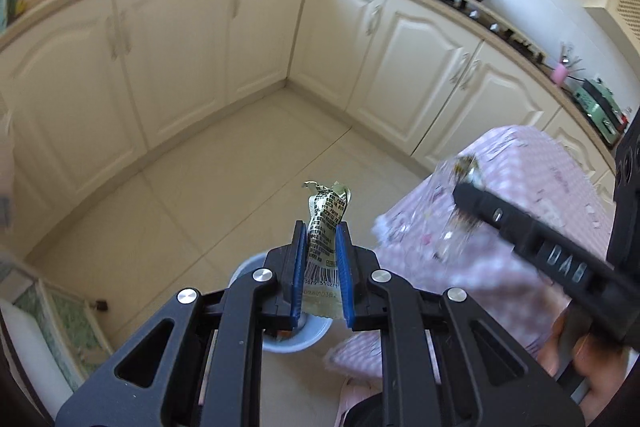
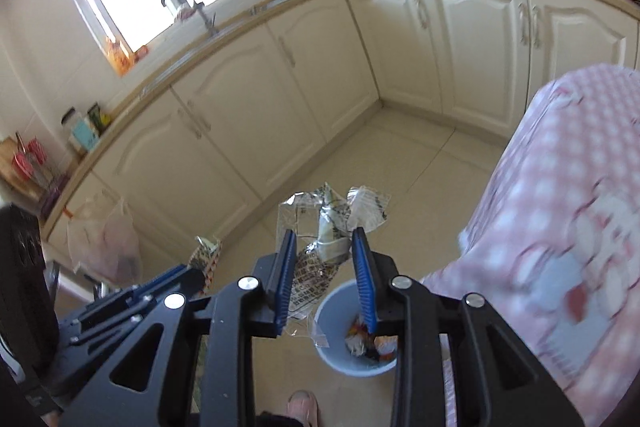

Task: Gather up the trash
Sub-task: 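Carry both wrappers over the blue bucket, then open both tools to drop the wrappers into the bucket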

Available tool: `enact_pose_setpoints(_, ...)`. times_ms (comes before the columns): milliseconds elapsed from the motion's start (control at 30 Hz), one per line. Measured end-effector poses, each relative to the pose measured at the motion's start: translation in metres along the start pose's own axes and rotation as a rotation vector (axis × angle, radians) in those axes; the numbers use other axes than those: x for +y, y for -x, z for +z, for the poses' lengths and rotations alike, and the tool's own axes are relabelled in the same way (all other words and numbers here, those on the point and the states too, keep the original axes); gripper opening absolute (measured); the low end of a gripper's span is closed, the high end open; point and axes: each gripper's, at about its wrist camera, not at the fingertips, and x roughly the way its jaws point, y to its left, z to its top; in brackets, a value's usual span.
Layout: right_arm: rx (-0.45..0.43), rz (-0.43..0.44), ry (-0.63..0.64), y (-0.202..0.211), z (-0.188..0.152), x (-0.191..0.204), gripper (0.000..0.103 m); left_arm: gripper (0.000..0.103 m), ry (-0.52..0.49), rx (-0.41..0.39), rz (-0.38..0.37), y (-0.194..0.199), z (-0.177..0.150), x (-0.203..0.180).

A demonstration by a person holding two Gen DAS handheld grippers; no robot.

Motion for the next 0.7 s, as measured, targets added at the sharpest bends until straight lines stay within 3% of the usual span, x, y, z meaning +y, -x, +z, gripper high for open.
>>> enact_pose_setpoints(200,0.117,-0.02,0.037,-0.058,-0.039,0.02,0.028,0.014,0.046,0.107,0.025,-0.043,-0.023,0.034)
enact_pose_setpoints(433,0.15,-0.088,0.057,-0.091,-0.048,0.011,0.028,0.019,0.058,0.174,0.014,-0.088,-0.026,0.042)
enact_pose_setpoints(500,0.154,-0.097,0.052,-0.096,-0.047,0.006,0.028,0.039,0.053,0.183,0.02,-0.096,-0.026,0.039)
enact_pose_setpoints(567,0.16,-0.104,0.043,-0.1,-0.048,0.001,0.028,0.051,0.04,0.175,0.03,-0.1,-0.027,0.036)
enact_pose_setpoints(700,0.177,-0.108,0.03,-0.111,-0.05,-0.003,0.028,0.053,0.051,0.187,0.033,-0.108,-0.03,0.039)
